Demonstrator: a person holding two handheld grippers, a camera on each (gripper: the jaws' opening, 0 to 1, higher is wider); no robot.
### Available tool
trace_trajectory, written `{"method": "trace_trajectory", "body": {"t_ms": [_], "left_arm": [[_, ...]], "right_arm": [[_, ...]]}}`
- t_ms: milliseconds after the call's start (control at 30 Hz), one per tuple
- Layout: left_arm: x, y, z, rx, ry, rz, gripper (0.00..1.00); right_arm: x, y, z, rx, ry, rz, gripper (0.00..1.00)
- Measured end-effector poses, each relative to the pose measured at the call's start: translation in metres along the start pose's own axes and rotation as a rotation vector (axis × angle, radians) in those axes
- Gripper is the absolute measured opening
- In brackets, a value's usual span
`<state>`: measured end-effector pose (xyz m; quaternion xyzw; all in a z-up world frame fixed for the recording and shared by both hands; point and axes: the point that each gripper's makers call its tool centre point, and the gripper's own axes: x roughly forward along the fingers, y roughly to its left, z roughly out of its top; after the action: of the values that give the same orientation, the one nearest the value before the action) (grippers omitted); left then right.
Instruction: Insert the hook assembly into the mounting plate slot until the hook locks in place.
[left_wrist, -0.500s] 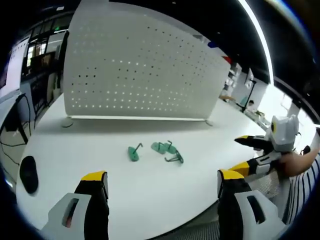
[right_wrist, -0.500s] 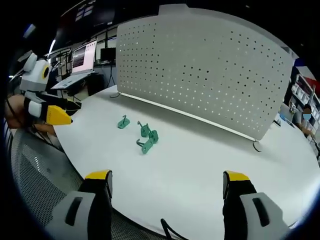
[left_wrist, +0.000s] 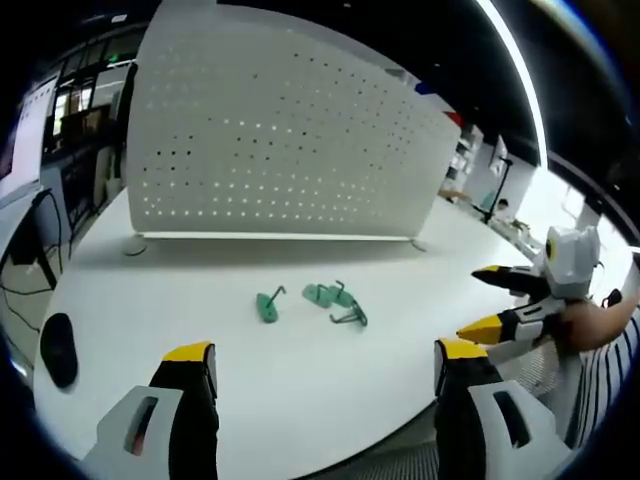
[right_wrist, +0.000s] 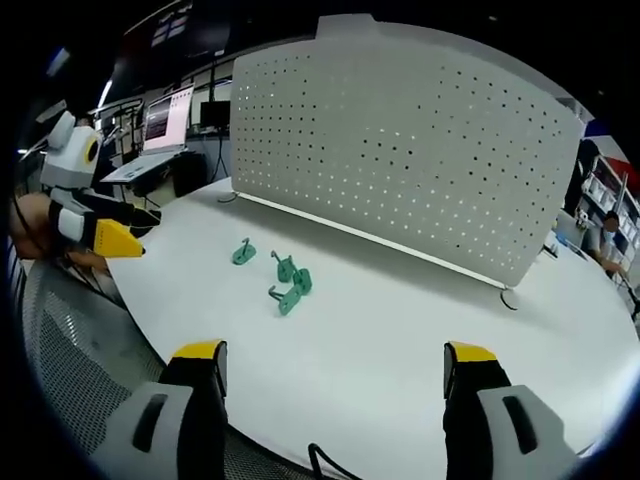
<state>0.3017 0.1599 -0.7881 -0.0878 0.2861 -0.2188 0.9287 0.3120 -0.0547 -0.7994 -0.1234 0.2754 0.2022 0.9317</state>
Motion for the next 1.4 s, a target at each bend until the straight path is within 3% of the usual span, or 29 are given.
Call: {"method": "trace_trajectory", "body": {"t_ms": [933,1400], "left_arm": [[0.0008,-0.0002,-0.0014,0.011,0.009,0.004,0.92],[0.0013,-0.0003,-0.0008,0.008,0.007,0.0,0.92]], "right_arm": [[0.0014,0.0006,-0.0019,0.024,0.004,0.012,0.85],[0.0012,0.003,-0.003,0.088,0.009,0.045,0.84]]}}
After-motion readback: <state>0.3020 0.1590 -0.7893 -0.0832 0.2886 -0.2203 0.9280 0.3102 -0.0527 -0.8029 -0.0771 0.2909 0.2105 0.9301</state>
